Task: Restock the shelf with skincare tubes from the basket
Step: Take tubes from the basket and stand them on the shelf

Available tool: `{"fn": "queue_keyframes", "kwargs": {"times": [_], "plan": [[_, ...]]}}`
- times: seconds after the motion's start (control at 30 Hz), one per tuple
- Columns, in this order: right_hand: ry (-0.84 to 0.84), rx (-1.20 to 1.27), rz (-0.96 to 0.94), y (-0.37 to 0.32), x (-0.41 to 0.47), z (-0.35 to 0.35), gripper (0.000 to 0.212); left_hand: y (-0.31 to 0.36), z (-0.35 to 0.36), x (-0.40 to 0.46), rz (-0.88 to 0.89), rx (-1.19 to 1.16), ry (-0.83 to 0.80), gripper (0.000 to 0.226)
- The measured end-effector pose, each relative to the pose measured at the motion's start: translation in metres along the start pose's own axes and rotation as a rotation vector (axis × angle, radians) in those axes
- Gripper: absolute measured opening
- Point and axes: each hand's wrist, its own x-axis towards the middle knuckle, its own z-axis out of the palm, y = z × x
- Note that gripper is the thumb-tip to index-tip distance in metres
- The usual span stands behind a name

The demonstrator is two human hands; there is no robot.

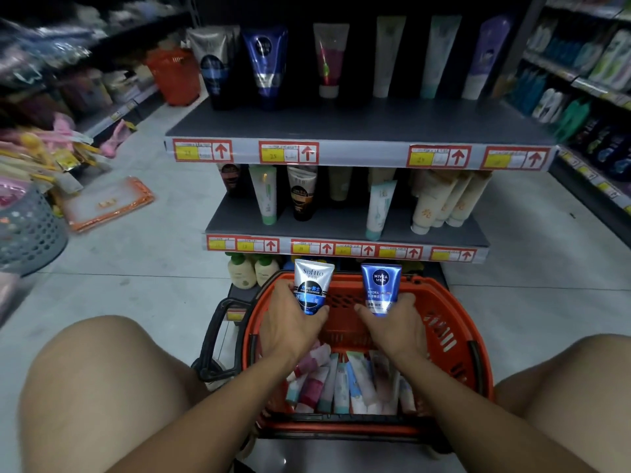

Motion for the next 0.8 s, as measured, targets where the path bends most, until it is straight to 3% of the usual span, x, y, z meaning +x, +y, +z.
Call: {"fn": "queue_keyframes", "kwargs": {"times": [0.8], "plan": [[0.226,0.294,-0.554,-0.263,0.024,-0.095,0.068,0.113,-0.191,0.119,0.242,-0.167,0.433,0.068]]}}
